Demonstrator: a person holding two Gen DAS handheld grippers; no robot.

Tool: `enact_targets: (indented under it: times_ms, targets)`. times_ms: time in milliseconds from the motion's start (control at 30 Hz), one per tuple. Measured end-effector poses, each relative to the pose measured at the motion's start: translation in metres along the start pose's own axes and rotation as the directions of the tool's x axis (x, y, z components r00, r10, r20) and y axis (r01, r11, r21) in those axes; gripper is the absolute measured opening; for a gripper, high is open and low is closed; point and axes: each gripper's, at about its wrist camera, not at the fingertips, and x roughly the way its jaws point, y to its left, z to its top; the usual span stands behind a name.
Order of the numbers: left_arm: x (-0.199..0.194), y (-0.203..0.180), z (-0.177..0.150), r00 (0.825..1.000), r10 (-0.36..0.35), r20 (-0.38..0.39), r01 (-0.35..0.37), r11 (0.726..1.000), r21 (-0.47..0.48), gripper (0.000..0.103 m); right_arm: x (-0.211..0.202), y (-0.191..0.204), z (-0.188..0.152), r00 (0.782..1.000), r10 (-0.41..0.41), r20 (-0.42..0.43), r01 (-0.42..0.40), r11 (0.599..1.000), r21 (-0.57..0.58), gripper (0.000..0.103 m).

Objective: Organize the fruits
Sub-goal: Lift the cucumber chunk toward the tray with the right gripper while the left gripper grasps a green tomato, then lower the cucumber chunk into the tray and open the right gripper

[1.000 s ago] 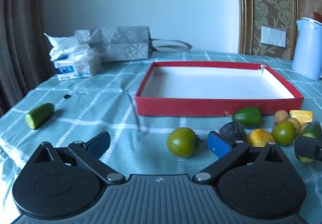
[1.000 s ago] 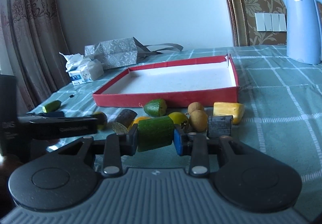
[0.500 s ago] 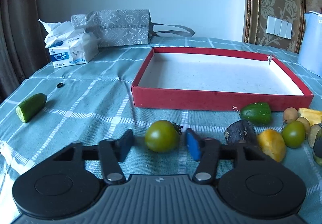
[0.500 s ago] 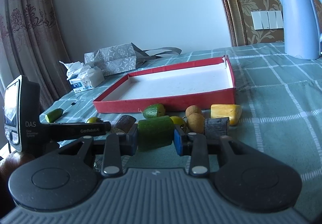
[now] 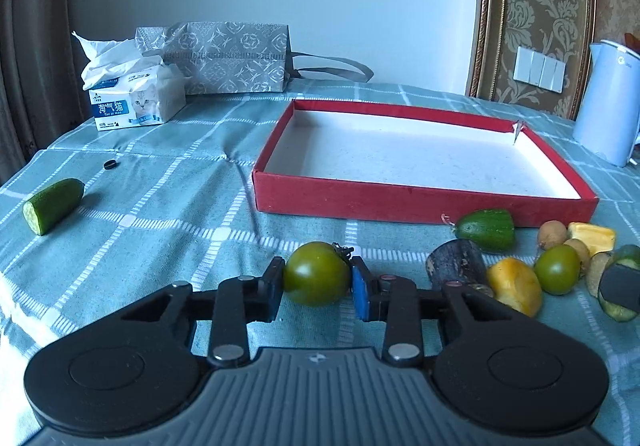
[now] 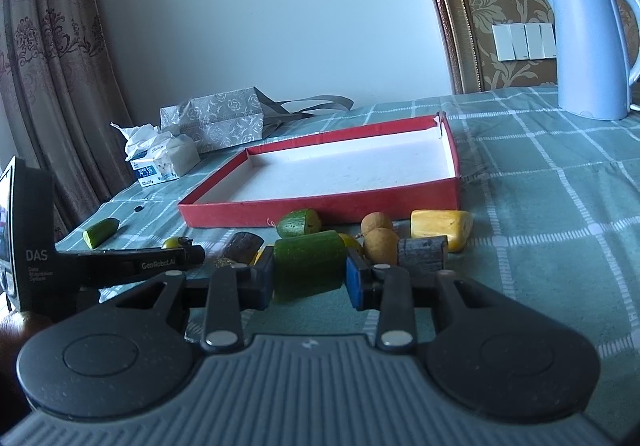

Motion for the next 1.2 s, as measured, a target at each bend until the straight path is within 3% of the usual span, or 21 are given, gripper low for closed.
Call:
enact_targets:
  times_ms: [233, 533, 833, 1067, 1200]
  targets:
    - [-0.005, -0.003, -0.001, 1.0, -0.016, 0.027, 0.016, 1.0, 0.005, 0.033, 0.005, -0.006, 0.039, 0.999, -0.045, 0.021, 0.046, 0.998, -0.052, 0.033]
    - [-0.005, 0.002, 0.0, 0.999, -0.034, 0.028, 0.034, 0.999, -0.025, 0.033, 0.072, -0.03, 0.095, 0.987, -0.162, 0.016, 0.163, 0.982, -0.095, 0.033]
    - [-0.002, 0.006, -0.001, 1.0, -0.026, 0.015, 0.027, 0.999, -0.046, 0.033, 0.131, -0.052, 0.094, 0.956, -0.284, -0.079, 0.275, 0.956, -0.102, 0.033]
    - [0.0, 0.009, -0.001, 1.0, -0.023, 0.008, 0.023, 0.998, -0.06, 0.034, 0.147, -0.06, 0.084, 0.942, -0.313, -0.123, 0.303, 0.949, -0.091, 0.034]
    - [0.0, 0.009, -0.001, 1.0, -0.014, 0.006, 0.015, 0.998, -0.059, 0.034, 0.14, -0.057, 0.085, 0.943, -0.322, -0.088, 0.315, 0.946, -0.079, 0.048]
